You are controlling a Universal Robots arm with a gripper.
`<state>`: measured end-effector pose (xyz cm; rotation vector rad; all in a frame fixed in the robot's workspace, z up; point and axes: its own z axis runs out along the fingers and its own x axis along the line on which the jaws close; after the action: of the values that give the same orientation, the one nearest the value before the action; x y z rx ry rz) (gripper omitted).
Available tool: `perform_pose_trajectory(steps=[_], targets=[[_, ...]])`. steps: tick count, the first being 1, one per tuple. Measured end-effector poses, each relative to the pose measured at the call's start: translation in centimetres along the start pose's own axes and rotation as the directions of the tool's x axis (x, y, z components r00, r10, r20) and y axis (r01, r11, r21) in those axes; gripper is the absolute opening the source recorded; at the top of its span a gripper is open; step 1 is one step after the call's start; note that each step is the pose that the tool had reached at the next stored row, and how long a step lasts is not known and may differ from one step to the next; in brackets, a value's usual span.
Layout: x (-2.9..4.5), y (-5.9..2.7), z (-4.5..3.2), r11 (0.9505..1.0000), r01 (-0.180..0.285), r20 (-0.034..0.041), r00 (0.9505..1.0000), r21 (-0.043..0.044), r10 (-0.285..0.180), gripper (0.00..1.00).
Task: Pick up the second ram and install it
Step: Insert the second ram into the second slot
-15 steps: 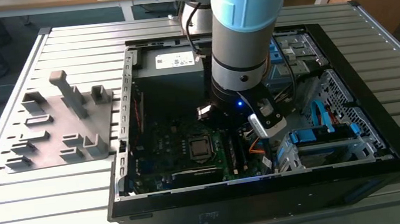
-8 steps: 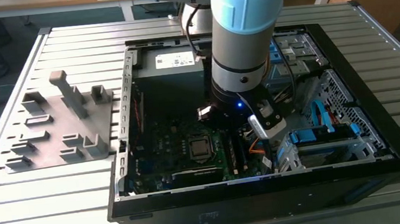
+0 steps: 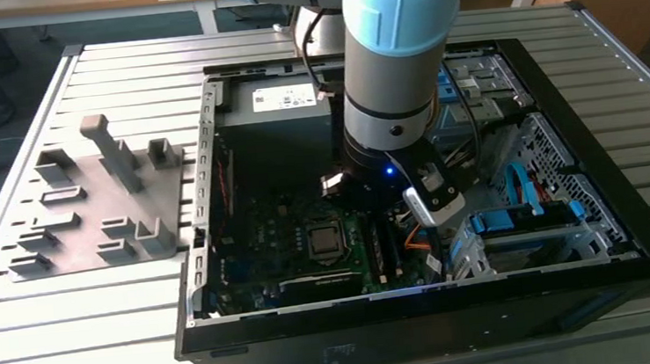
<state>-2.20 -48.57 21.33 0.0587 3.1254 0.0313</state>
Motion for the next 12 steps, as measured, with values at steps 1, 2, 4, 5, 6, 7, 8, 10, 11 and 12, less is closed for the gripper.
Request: perform_pose_trajectory(steps=[1,2,4,5,6,7,8,10,11,12], targets=[[0.00,-0.01,0.00,1.0000,0.000,0.0000,1.0000,0.0017,0.000,0.14],[0.01,-0.01,-0.01,1.0000,0.000,0.0001,1.0000,0.0031,0.000,0.14],[0.00,-0.01,-0.01,1.0000,0.000,0.0001,1.0000,0.0048,0.000,0.14],[0.00,-0.01,-0.01,1.0000,0.000,0.0001,1.0000,0.0058,0.000,0.14],[0.01,-0.01,-0.01,1.0000,0.000,0.0001,1.0000,0.0067,0.000,0.14],[0.01,-0.01,0.00,1.0000,0.000,0.0001,1.0000,0.0077,0.000,0.14],[0.01,-0.01,0.00,1.0000,0.000,0.0001,1.0000,0.0089,0.000,0.14],[0.01,-0.01,0.05,0.9999,0.000,0.0003,1.0000,0.0119,0.000,0.14],[0.01,-0.02,0.06,0.9999,0.000,0.0003,1.0000,0.0144,0.000,0.14],[0.01,-0.02,0.08,0.9999,0.000,0.0004,1.0000,0.0163,0.000,0.14]])
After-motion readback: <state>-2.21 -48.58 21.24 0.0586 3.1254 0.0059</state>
